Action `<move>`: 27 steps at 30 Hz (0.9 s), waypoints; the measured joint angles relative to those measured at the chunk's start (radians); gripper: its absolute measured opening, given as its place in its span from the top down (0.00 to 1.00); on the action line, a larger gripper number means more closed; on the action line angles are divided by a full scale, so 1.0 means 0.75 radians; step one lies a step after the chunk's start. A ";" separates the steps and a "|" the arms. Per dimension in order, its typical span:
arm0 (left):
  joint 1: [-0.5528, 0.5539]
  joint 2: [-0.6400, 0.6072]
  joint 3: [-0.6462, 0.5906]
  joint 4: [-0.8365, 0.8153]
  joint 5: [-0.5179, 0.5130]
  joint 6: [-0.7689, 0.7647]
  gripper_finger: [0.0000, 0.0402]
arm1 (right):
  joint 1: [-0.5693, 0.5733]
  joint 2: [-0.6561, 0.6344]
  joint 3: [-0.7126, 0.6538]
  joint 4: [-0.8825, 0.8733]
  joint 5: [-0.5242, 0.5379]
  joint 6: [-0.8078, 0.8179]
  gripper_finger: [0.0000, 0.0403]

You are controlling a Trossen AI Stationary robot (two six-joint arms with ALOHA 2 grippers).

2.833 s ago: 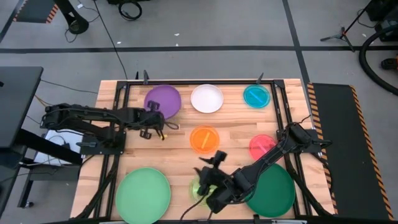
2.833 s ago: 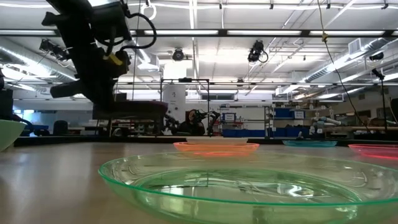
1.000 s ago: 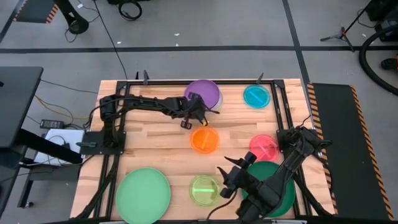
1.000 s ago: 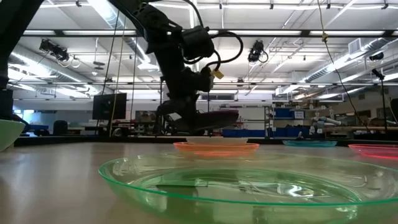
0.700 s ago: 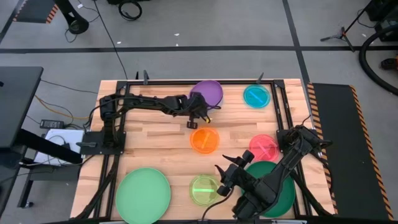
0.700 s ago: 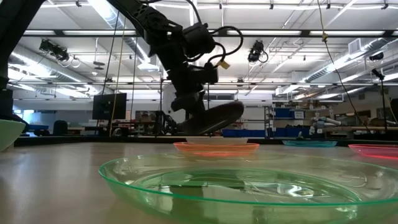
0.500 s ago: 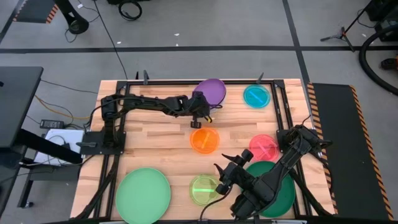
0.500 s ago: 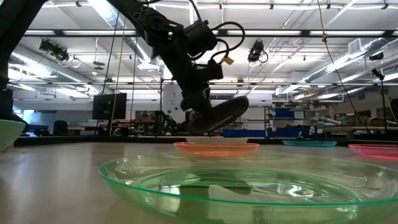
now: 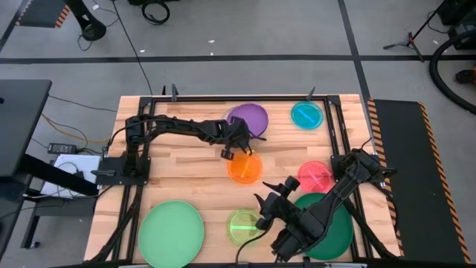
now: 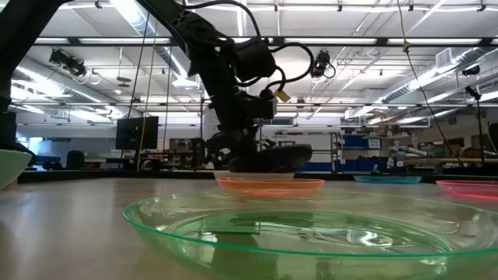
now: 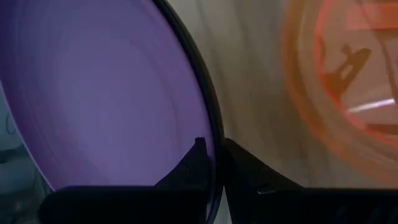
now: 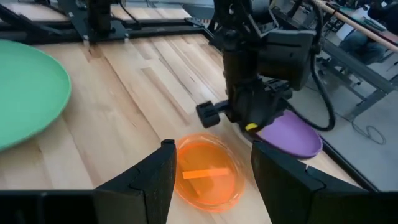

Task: Stack plastic plates
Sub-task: Stack the stacked plates on top of the white plate

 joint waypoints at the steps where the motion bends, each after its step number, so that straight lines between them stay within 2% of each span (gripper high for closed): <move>1: 0.008 0.000 0.008 0.004 -0.002 0.009 0.92 | -0.001 0.000 0.000 0.000 -0.001 -0.006 0.47; 15: 0.112 -0.001 0.027 0.029 -0.004 0.030 0.92 | -0.018 0.000 0.000 0.030 -0.010 -0.014 0.47; 27: 0.112 -0.003 0.028 -0.262 -0.067 -0.038 0.90 | -0.016 0.000 0.000 0.109 -0.076 -0.014 0.47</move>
